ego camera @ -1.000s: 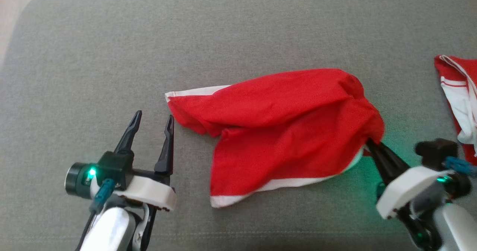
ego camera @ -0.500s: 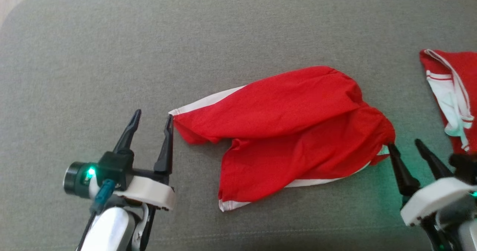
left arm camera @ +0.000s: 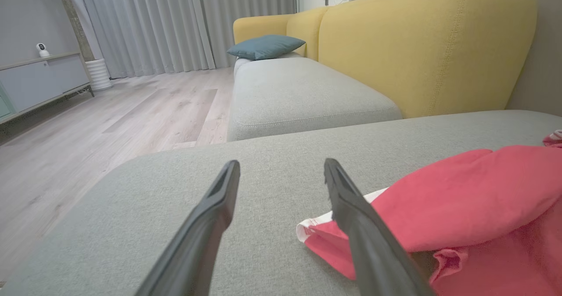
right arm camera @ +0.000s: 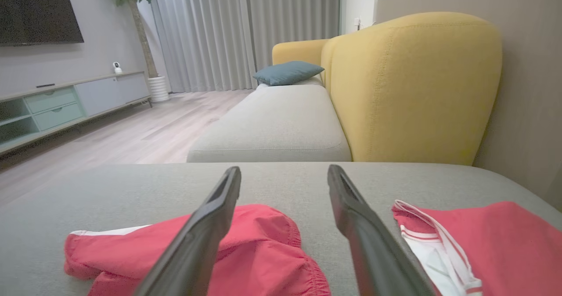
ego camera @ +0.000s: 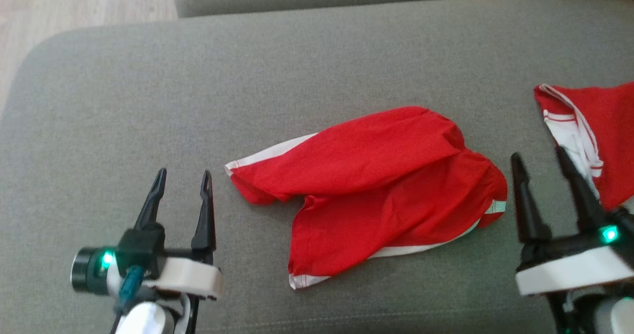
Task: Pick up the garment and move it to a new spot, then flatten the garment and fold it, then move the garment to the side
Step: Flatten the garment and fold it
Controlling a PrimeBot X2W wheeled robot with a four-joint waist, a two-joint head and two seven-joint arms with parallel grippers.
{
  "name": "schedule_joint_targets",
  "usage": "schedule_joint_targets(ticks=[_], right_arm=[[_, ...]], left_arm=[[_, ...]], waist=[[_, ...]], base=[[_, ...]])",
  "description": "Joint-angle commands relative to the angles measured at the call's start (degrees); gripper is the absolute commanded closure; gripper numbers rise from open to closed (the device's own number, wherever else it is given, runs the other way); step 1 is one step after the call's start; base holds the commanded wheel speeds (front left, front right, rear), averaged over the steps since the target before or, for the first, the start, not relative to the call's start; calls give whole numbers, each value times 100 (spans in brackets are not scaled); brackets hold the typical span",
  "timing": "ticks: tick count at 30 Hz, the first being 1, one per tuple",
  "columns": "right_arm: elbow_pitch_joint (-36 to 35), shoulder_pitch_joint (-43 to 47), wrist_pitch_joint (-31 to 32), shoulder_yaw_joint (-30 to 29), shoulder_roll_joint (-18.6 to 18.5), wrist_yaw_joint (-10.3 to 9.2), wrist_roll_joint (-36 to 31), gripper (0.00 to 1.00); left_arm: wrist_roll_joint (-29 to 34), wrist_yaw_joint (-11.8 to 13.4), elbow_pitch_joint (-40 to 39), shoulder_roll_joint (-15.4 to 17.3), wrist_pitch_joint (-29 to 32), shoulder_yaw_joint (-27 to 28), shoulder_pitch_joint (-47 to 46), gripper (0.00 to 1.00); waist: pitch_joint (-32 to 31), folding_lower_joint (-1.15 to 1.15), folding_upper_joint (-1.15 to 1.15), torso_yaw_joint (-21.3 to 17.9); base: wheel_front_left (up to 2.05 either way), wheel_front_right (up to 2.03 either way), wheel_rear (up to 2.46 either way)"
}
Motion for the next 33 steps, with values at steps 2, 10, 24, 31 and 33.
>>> schedule_joint_targets(ticks=[2, 10, 24, 31, 33], right_arm=[[-234, 35, -37, 170, 2, -4, -35, 0], [-222, 192, -20, 215, 117, -4, -29, 0], [-202, 205, 119, 216, 128, -4, -18, 0], [-135, 82, 164, 220, 133, -4, -3, 0], [-105, 50, 171, 224, 134, -4, 5, 0]], left_arm=[[32, 68, -248, 81, -44, 255, -74, 0], [36, 102, -329, 92, -44, 278, 108, 0], [-54, -651, -202, -13, 807, -639, 37, 0], [-402, -1335, 286, -221, 1953, -1402, 18, 0], [-485, -1411, 465, -264, 2122, -1460, -24, 0]], waist=[[-94, 0, 0, 13], [-155, 0, 0, 45], [-15, 0, 0, 107], [290, 0, 0, 55], [371, 0, 0, 21]], base=[[0, 0, 0], [0, 0, 0], [0, 0, 0], [0, 0, 0], [0, 0, 0]])
